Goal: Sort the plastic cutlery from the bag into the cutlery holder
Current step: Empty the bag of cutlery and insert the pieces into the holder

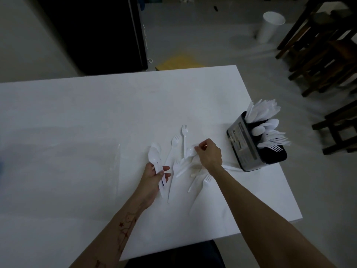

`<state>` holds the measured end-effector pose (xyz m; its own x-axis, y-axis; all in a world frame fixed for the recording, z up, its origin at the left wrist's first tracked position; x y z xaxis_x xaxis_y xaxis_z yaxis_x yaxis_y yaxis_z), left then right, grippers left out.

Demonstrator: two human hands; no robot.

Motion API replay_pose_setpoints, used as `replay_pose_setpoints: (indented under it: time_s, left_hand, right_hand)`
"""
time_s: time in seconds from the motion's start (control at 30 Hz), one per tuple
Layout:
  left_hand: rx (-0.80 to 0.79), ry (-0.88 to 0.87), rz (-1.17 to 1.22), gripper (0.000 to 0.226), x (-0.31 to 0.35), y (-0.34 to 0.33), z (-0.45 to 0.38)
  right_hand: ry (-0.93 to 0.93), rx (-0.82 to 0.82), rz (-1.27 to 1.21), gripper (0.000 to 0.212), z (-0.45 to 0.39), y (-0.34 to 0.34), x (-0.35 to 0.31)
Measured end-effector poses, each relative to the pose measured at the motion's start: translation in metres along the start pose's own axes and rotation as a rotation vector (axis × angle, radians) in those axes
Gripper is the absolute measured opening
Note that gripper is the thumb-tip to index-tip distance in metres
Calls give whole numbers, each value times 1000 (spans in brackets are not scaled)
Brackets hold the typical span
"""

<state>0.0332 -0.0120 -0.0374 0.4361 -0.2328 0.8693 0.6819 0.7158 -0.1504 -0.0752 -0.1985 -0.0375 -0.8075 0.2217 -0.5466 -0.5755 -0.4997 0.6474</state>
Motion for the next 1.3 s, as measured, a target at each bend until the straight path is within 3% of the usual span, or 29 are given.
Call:
replay_pose_setpoints:
  time_s: [0.23,0.47,0.57,0.67,0.77,0.97,1.03,1.1,1.2,1.3]
  left_hand:
    - [25,-27,17,20,11,-20,-9]
    - [-103,-32,-5,26,21,-42,-8]
    - [-231,9,-17,26,27,-53,-2]
    - [-308,27,-21,20,35,-65,3]
    - [-399,51,-45,43,30,-75,2]
    - [-258,20,-31,13,35,-95,1]
    - [-146,41,101,14,38,-101,-5]
    - [-53,74,320,33,44,-110,-12]
    - [20,61,569,47,59,-135,-17]
    - [43,46,711,38,74,-165,-25]
  right_hand:
    - [370,135,-228,8,9,50,-16]
    - [387,4,-307,8,23,67,-32]
    - [358,-107,-226,11,26,64,-30]
    - [346,-73,-115,13,29,61,-25]
    - [337,-67,-57,14,29,58,-22]
    - [364,-194,-179,12,30,82,-19]
    - [322,-187,-296,12,30,99,-19]
    - [299,-164,-395,14,28,116,-18]
    - [390,-20,-380,11,25,145,-12]
    - [623,262,-56,6,11,171,-2]
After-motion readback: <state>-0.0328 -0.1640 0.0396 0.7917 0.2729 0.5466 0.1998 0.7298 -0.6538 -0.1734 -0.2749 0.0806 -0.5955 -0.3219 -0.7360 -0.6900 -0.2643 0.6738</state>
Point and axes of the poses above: each hand's wrist, its own z-axis away from the middle knuckle, its own y-axis out of the back of the hand, x = y × z, the point moved 1 cm from there along -z, towards the middle knuckle, and after that the axes turned 11 degrees about -y, right-handed, at the moved point
